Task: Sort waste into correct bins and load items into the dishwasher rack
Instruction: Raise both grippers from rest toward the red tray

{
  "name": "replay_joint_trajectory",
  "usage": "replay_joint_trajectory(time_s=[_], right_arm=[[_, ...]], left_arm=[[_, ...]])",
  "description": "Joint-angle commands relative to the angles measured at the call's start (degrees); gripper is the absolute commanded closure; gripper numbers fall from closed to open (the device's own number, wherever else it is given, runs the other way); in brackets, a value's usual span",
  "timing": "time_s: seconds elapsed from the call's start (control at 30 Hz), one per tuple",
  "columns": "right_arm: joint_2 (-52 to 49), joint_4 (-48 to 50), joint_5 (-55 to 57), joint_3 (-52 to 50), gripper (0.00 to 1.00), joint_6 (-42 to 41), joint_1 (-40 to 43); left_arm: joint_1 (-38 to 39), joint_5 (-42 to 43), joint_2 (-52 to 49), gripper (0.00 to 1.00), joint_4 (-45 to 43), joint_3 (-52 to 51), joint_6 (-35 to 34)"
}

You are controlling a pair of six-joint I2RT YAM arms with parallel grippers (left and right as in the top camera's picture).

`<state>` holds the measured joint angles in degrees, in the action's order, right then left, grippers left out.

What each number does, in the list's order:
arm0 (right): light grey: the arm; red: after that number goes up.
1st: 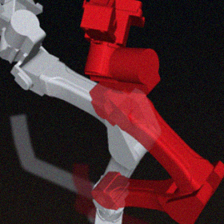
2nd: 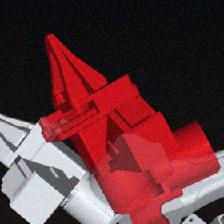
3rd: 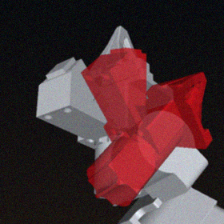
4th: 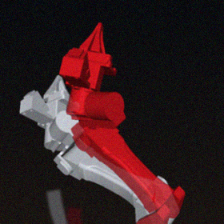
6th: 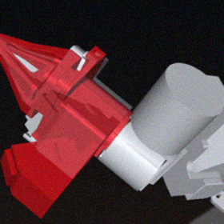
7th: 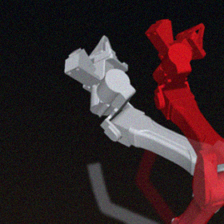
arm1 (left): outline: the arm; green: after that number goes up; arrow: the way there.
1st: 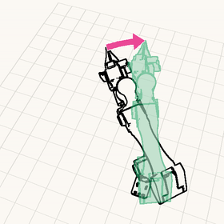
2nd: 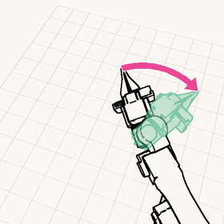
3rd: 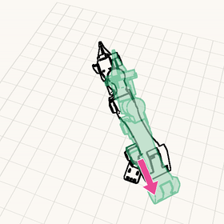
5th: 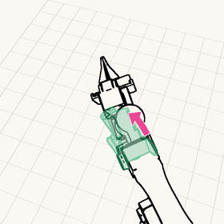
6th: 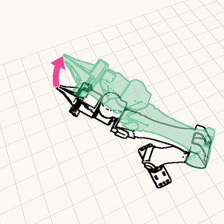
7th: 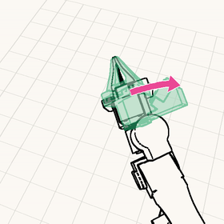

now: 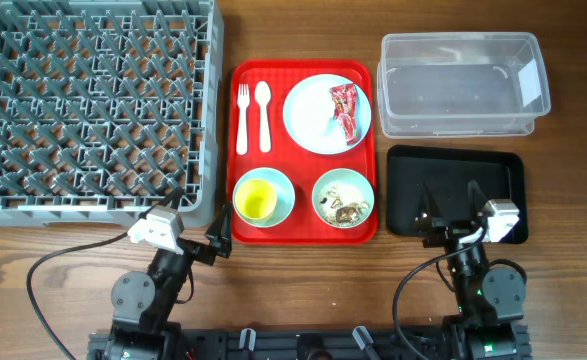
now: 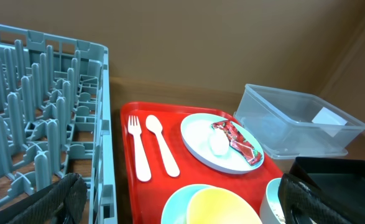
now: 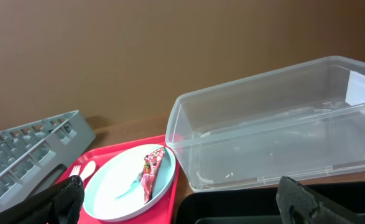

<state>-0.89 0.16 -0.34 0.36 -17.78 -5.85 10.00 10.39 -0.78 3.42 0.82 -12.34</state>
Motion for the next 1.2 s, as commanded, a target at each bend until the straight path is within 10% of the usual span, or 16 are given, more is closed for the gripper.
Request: replay_joint_trajectory(time_s=[0.0, 0.4, 0.63, 0.87, 1.17], right_arm=[[0.6, 0.3, 0.3, -0.1, 0.00, -10.9, -0.3], [0.6, 0.3, -0.9, -0.1, 0.00, -23.6, -0.3], [0.5, 0.7, -14.1, 3.4, 0.00, -8.8, -0.3], [-7.7, -7.5, -17.8, 19.9, 0.00, -8.8, -0.3], [-39.4, -43.4, -21.6, 57.5, 0.00, -0.4, -0.3]], left_arm=[[-0.4, 0.5, 0.4, 0.00, -0.1, -0.5, -0.1], [-0.4, 0.8, 0.4, 0.00, -1.2, -0.5, -0.1], [-0.4, 6.6, 0.4, 0.00, -8.5, 1.1, -8.4], [-0.4, 6.3, -6.0, 0.00, 5.2, 17.1, -8.6], [-0.4, 6.3, -40.8, 0.00, 38.7, 57.5, -3.9]])
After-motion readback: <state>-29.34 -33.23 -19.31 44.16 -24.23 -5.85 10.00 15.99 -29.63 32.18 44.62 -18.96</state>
